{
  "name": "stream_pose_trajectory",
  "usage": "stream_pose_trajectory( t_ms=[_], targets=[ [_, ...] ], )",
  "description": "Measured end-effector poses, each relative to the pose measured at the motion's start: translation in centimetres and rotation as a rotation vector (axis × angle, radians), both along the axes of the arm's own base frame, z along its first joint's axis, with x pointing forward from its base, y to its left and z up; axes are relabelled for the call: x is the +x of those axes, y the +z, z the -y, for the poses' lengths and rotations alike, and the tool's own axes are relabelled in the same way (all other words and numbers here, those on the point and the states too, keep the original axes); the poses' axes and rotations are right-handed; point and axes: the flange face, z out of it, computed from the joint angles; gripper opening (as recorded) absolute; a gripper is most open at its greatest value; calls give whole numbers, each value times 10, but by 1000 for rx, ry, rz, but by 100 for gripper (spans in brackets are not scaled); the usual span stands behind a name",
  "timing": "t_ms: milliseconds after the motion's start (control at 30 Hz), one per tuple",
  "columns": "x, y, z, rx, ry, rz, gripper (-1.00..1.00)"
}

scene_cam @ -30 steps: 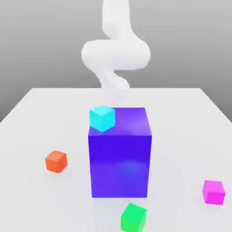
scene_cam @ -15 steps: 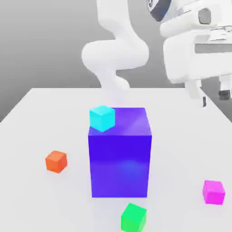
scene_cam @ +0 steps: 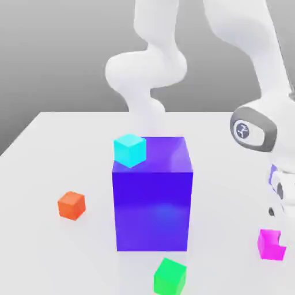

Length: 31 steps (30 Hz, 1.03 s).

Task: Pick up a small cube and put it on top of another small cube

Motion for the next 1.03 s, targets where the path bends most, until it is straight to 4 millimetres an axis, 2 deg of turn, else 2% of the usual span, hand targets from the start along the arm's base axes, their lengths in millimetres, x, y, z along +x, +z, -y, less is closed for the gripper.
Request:
stream_pose_trajectory(
  t_ms=[33, 267, 433, 500, 633, 733, 767, 833, 900, 933, 1033],
  targets=[
    [-1, -12, 0, 0, 1, -1, -100],
    [-1, -15, 0, -2, 2, -2, -100],
    [0, 38, 3, -2, -6, -2, -100],
    [23, 52, 36, -5, -120, 0, -100],
    [68, 74, 129, -6, -412, 1, -100],
    [87, 89, 202, -3, -628, -1, -100],
    [90, 88, 221, -2, -683, -2, -100],
    [93, 71, 235, 0, -724, -2, -100],
    [93, 47, 239, 0, -735, -2, -100],
    [93, 37, 240, 0, -737, -2, 100],
    [93, 37, 240, 0, -737, -3, 100]
  ],
)
